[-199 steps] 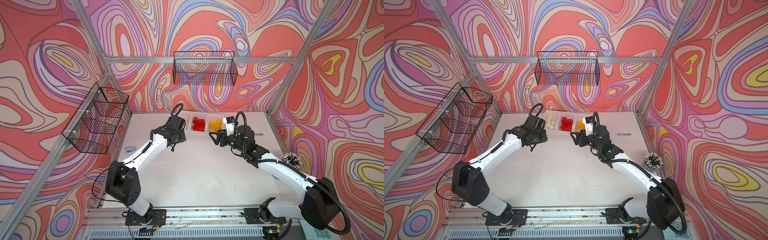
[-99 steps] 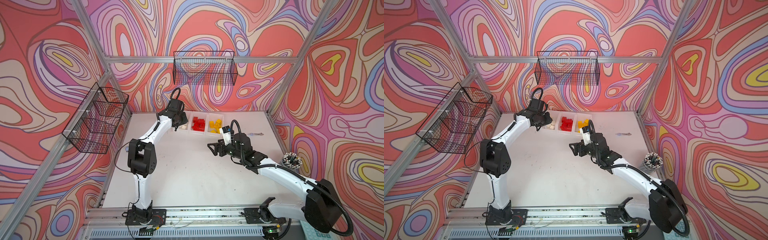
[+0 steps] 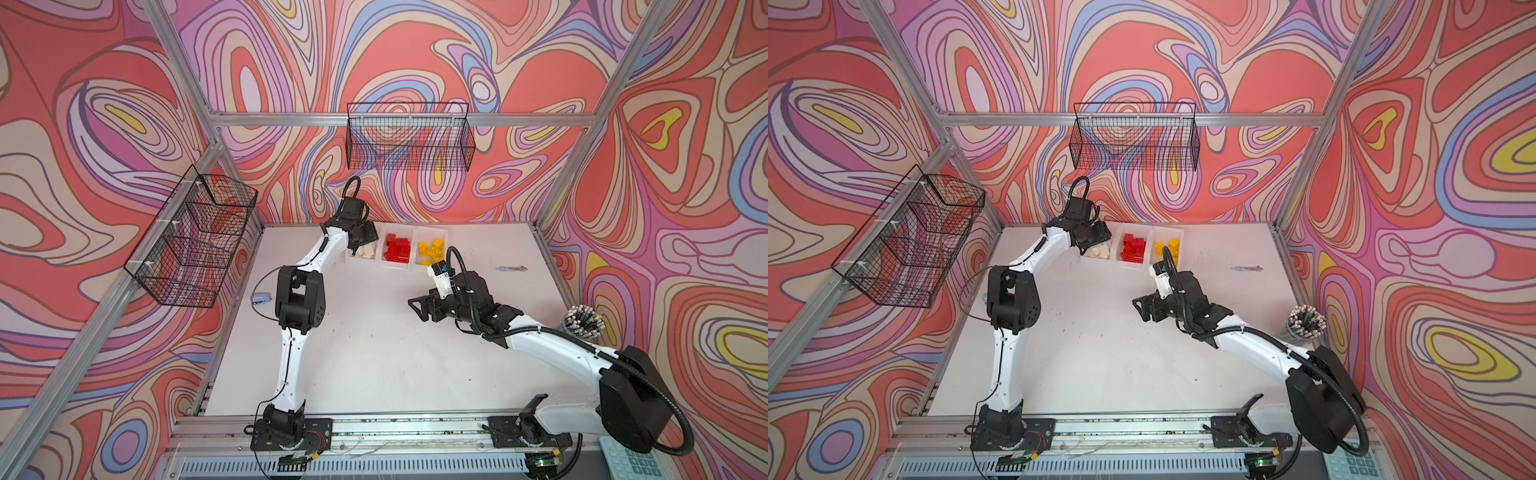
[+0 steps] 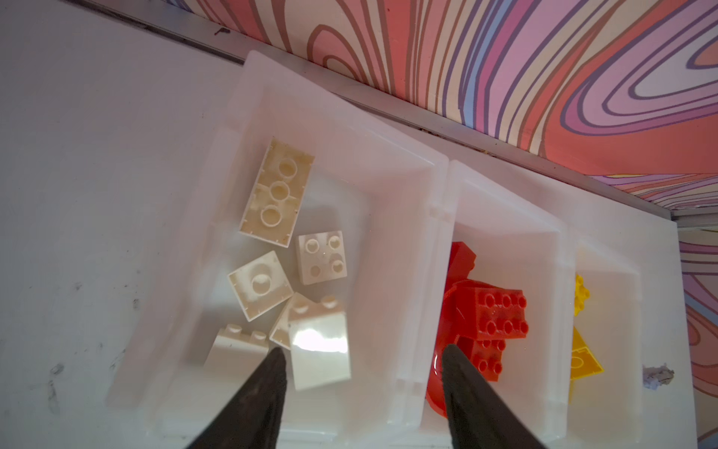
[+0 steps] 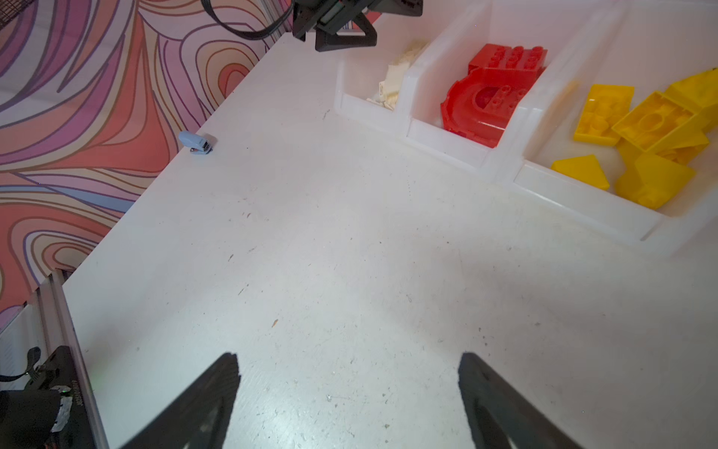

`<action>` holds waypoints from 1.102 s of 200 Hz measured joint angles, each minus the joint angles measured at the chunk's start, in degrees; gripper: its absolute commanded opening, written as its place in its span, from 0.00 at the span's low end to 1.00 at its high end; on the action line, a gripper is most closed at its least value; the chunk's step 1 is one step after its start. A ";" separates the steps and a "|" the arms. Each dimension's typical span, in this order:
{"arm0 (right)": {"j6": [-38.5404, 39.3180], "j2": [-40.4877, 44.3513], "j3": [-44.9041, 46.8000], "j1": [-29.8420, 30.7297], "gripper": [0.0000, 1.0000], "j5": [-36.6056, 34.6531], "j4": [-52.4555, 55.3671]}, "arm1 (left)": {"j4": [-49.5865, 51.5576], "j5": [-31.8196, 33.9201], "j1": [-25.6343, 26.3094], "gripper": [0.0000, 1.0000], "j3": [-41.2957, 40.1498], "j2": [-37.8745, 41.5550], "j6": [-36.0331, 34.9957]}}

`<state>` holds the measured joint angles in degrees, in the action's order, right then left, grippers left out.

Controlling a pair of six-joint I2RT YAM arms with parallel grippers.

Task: Sort the legos into containers by color
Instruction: Place the lego in the container, then reset both arms

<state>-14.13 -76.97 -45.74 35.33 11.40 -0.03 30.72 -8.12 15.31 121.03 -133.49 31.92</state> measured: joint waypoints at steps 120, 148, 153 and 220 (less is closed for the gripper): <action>-0.09 6.23 -1.03 0.00 0.93 -6.05 1.66 | -4.17 3.50 0.02 1.00 -14.08 23.17 -4.17; -0.02 10.19 -1.27 0.00 0.98 -11.41 1.68 | -6.01 6.32 0.00 1.00 -23.43 34.07 -4.96; 0.04 10.80 -1.16 0.00 0.98 -12.57 1.33 | -6.54 6.99 0.00 1.00 -25.94 36.52 -5.05; 1.46 15.67 14.62 0.00 0.98 -31.41 -14.32 | -11.58 17.79 0.00 1.00 -58.49 66.25 -10.60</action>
<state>-12.67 -61.30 -31.11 35.33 -20.01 -14.35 19.14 9.67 15.31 62.54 -67.24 21.32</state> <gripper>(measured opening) 0.981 0.999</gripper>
